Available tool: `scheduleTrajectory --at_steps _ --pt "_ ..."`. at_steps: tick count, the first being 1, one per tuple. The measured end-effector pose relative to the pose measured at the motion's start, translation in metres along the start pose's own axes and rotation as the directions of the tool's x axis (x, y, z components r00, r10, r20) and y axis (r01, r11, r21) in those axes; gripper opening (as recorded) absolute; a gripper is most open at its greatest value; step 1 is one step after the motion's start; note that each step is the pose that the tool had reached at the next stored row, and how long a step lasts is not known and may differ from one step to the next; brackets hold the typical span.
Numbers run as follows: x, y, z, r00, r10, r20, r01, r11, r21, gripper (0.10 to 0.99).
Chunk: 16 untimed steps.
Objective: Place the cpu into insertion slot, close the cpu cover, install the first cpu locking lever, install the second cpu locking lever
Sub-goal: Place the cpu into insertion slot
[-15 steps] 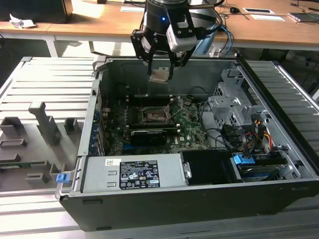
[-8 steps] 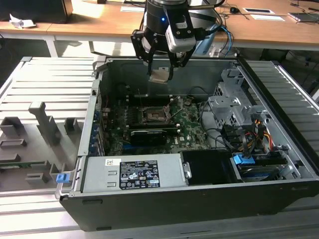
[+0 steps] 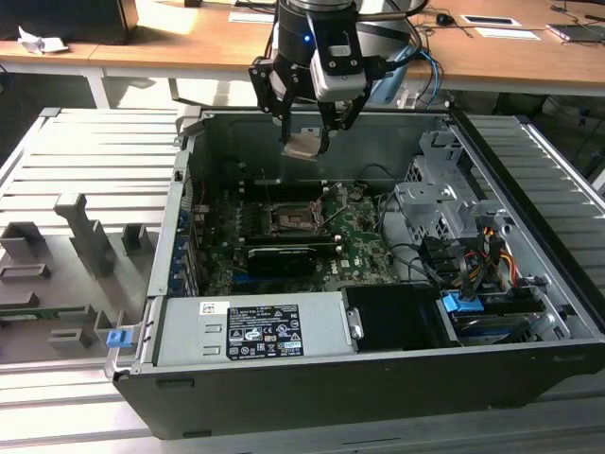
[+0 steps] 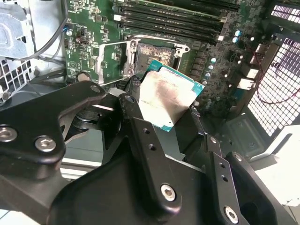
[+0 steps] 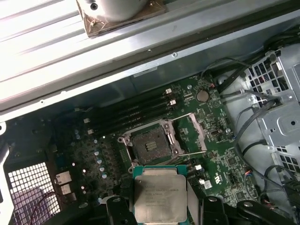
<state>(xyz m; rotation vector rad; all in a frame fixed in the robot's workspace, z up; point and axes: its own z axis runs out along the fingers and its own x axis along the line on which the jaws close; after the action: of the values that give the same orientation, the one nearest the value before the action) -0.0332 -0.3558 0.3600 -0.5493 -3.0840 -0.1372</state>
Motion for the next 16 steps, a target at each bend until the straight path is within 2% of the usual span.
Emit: scheduleTrajectory --at_steps 8,16 --pt "0.0000 -0.0001 0.0009 0.9986 0.053 0.0045 -0.053 0.9986 -0.001 0.541" --pt "-0.0001 -0.0002 0.0019 0.9941 0.108 0.0091 -0.108 0.9942 -0.003 0.541"
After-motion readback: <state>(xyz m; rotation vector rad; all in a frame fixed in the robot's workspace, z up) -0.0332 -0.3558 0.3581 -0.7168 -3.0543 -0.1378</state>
